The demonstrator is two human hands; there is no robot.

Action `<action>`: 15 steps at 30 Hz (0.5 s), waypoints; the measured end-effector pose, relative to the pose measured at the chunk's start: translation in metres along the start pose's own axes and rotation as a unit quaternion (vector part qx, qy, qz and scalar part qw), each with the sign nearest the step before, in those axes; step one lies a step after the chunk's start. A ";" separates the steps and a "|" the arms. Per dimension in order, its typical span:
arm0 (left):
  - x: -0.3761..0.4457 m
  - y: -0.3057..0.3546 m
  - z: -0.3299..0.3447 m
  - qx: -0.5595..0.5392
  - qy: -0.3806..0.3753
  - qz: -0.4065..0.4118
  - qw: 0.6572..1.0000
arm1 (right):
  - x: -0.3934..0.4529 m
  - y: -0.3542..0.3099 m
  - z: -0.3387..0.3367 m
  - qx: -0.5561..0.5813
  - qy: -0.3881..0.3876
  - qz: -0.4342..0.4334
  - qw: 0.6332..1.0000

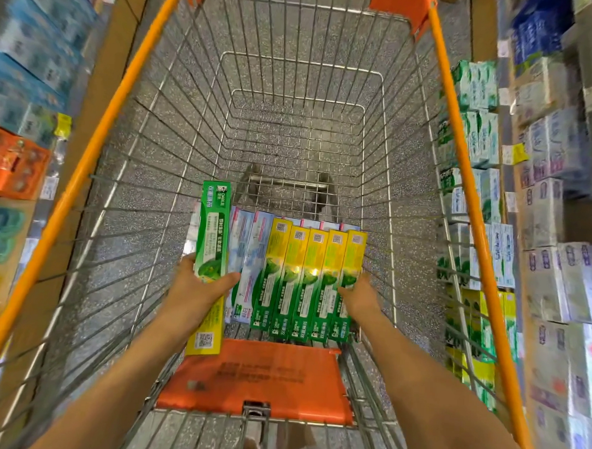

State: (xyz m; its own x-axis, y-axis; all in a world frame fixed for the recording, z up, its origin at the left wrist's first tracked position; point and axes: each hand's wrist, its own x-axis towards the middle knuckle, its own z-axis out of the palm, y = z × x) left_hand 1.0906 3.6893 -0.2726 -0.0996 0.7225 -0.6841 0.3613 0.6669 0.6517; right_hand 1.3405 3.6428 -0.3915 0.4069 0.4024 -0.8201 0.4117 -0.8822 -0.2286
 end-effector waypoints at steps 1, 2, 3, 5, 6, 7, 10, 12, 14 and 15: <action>-0.001 0.001 0.000 0.004 -0.002 0.002 1.000 | -0.003 -0.005 -0.005 0.014 -0.007 -0.002 1.000; -0.002 0.002 -0.001 0.005 0.001 0.006 1.000 | -0.010 -0.015 -0.009 0.045 0.014 -0.012 0.999; -0.002 0.004 -0.001 0.006 0.005 0.010 1.000 | -0.022 -0.031 -0.014 0.095 0.051 -0.026 0.994; -0.006 0.008 -0.001 -0.002 0.006 0.018 1.000 | -0.062 -0.078 -0.019 0.205 0.048 -0.066 0.975; -0.009 0.012 -0.001 -0.001 0.005 0.025 1.000 | -0.088 -0.104 -0.020 0.242 -0.018 -0.094 0.966; -0.013 0.017 -0.001 0.008 -0.001 0.036 0.999 | -0.115 -0.125 -0.017 0.244 -0.103 -0.122 0.957; -0.027 0.030 -0.003 0.036 -0.031 0.068 0.997 | -0.167 -0.160 0.005 0.125 -0.173 -0.198 0.957; -0.026 0.032 -0.014 0.049 -0.029 0.072 0.996 | -0.168 -0.175 0.024 0.080 -0.137 -0.231 0.960; -0.021 0.031 -0.034 0.093 -0.013 0.050 0.994 | -0.158 -0.187 0.044 0.073 -0.142 -0.222 0.962; -0.021 0.032 -0.046 0.131 -0.006 0.040 0.991 | -0.150 -0.192 0.053 0.080 -0.144 -0.204 0.965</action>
State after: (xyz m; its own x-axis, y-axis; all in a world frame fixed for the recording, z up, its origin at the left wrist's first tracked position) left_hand 1.0621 3.7042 -0.2226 -0.0501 0.7684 -0.6380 0.5961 0.5355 0.5982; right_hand 1.1571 3.7389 -0.2527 -0.0148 0.6599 -0.7512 0.3485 -0.7008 -0.6224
